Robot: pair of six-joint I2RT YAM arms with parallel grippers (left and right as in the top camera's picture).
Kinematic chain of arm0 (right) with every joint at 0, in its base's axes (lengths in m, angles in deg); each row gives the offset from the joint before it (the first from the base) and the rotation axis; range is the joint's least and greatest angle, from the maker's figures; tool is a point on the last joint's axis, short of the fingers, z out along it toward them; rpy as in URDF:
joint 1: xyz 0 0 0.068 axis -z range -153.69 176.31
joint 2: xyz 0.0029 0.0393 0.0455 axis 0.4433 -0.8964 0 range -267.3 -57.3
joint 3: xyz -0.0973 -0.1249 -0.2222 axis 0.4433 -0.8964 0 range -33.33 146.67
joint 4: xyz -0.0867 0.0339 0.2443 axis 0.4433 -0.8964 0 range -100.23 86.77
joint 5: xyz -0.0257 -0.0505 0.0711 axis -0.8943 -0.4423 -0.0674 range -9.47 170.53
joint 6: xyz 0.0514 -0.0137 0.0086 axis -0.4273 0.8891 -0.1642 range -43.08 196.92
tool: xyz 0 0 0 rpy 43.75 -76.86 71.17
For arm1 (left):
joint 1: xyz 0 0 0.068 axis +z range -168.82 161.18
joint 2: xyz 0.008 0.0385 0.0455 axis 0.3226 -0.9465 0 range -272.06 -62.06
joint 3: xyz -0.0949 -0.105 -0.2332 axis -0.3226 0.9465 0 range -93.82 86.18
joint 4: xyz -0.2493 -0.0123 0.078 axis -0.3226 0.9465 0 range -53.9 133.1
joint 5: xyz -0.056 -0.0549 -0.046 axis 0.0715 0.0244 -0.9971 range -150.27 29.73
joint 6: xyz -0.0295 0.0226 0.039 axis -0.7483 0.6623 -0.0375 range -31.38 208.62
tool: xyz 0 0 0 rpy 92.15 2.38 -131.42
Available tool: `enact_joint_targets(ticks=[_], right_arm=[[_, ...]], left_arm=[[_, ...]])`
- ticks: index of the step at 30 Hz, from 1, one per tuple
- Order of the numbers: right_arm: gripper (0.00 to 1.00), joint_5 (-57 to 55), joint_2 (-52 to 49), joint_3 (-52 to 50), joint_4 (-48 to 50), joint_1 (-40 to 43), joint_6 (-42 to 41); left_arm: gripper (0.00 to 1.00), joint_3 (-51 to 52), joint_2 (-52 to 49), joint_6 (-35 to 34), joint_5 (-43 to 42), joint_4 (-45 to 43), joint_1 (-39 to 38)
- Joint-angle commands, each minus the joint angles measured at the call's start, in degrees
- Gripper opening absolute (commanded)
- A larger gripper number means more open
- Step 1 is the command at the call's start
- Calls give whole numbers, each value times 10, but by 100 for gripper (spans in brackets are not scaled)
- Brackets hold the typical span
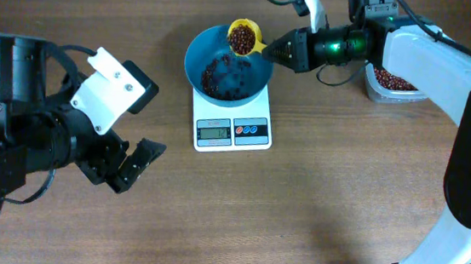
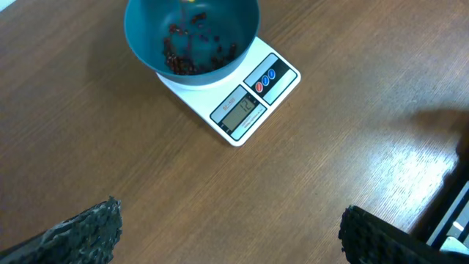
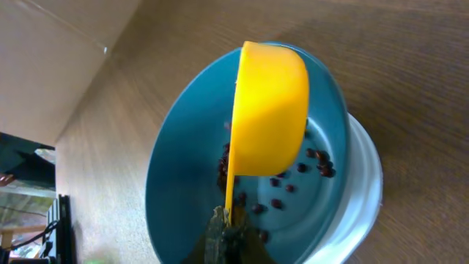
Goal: Scoop item into bowl and weigh 50g on scale
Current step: 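Tilt the scoop with the right gripper to pour beans into the bowl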
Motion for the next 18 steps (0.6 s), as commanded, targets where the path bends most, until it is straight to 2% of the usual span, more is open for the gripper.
enact_joint_targets(ticks=[1,3,5,6,7,8,9,11,12,13,14,16,18], right_arm=[[4,32,21,2,0,0,21],[4,-46,20,2,-12,0,21],[4,20,25,2,-12,0,27],[4,-50,23,2,-27,0,27],[4,-71,20,2,-38,0,26],[4,-9,24,2,-37,0,25],[4,-1,29,2,-34,0,32],[4,-75,28,2,-44,0,32],[4,-17,31,3,-39,0,31],[4,-4,36,4,-31,0,38],[4,-33,38,4,-31,0,38],[4,-4,42,6,-28,0,42],[4,-59,46,7,-29,0,42]], left_arm=[[99,0,1,11,-10,-1,3],[99,0,1,11,-10,-1,3],[99,0,1,11,-10,-1,3],[99,0,1,11,-10,-1,3],[99,0,1,11,-10,-1,3],[99,0,1,11,-10,-1,3],[99,0,1,11,-10,-1,3],[99,0,1,11,-10,-1,3],[99,0,1,11,-10,-1,3],[99,0,1,11,-10,-1,3],[99,0,1,11,-10,-1,3],[99,0,1,11,-10,-1,3],[99,0,1,11,-10,-1,3]])
